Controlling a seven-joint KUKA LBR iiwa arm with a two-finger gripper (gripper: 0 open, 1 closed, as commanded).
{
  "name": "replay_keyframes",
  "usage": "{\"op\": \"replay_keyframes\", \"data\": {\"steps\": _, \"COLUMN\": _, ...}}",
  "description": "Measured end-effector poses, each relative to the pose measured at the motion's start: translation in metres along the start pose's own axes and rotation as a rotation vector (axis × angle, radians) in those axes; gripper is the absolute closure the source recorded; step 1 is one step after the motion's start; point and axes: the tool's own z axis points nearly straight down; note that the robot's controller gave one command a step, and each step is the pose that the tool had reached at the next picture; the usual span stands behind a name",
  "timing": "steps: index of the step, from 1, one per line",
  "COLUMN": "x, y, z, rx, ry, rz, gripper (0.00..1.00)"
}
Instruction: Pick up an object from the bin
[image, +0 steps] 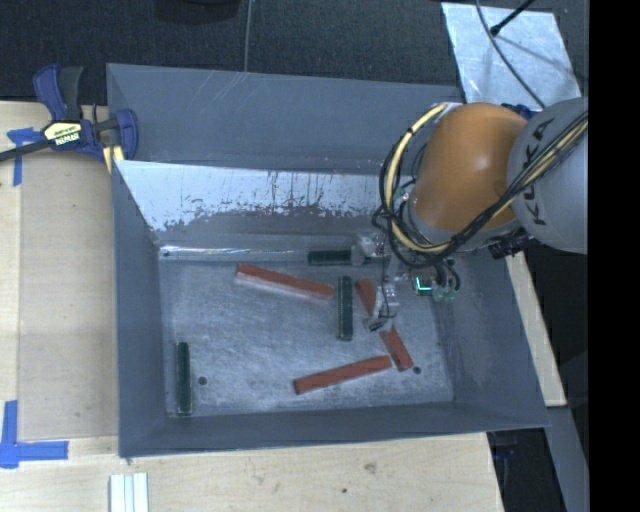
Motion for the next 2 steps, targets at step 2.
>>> {"op": "replay_keyframes", "data": {"steps": 2, "x": 0.083, "y": 0.02, "z": 0.051, "rx": 0.001, "ry": -0.011, "rz": -0.407, "gripper": 0.0}}
